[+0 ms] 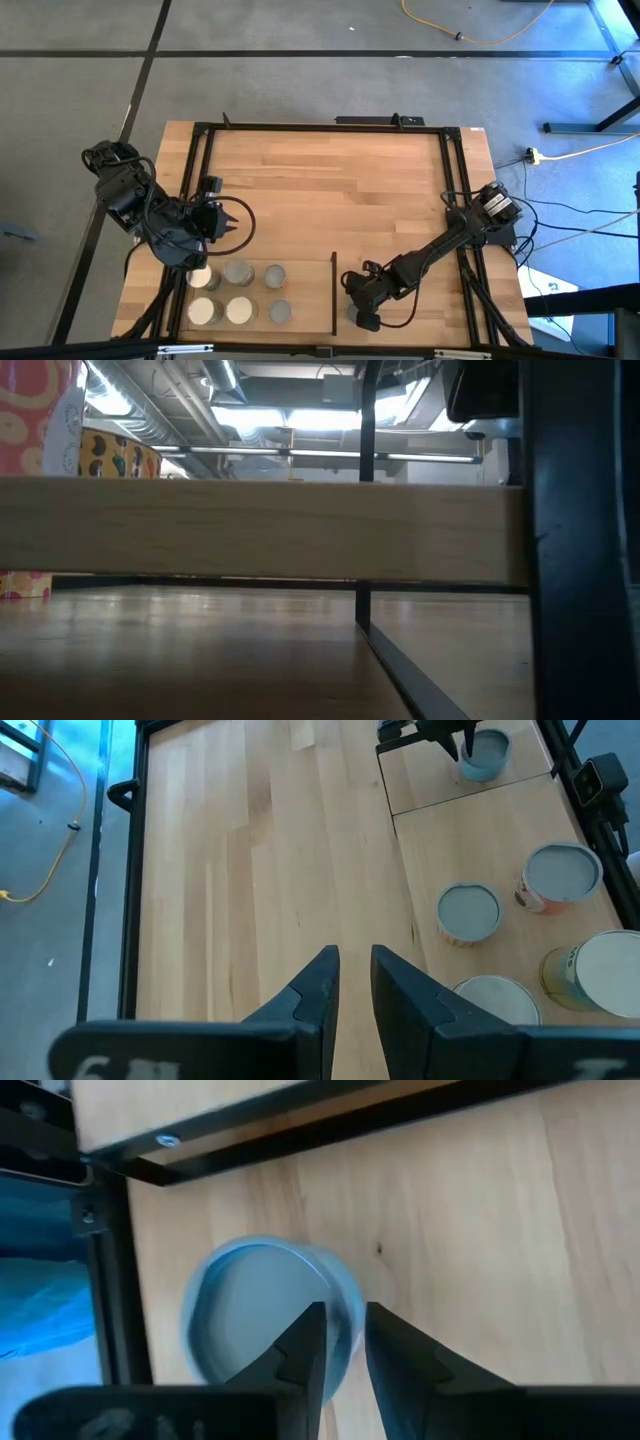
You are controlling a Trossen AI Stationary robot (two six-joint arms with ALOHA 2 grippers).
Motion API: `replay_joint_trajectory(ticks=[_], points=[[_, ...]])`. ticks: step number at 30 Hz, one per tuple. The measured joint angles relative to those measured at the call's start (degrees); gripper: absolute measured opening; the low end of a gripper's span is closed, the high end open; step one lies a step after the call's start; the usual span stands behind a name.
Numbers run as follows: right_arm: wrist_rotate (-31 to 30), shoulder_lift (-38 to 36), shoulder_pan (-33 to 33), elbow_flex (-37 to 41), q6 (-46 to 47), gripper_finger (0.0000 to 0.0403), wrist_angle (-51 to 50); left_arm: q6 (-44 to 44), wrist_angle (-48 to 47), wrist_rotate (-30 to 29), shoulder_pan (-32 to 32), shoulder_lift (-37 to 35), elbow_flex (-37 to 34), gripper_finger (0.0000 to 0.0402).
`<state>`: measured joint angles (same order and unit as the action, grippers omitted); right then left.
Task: Pick and place cans onto a shelf
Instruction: Put the canned tuna on the shelf
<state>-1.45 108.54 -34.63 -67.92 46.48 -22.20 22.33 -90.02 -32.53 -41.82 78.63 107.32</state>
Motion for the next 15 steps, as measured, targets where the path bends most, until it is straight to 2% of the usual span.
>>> replay_joint_trajectory(ticks=[12, 15], points=[[-0.33, 2.42, 0.00, -0.36, 0.15, 0.0075, 0.98, 0.00, 0.00, 0.02, 0.00, 0.00, 0.00, 0.0055], [-0.99, 2.46, -0.04, -0.33, 2.07, 0.0052, 1.03, 0.00, 0.00, 0.02, 0.01, 0.00, 0.00, 0.0055]])
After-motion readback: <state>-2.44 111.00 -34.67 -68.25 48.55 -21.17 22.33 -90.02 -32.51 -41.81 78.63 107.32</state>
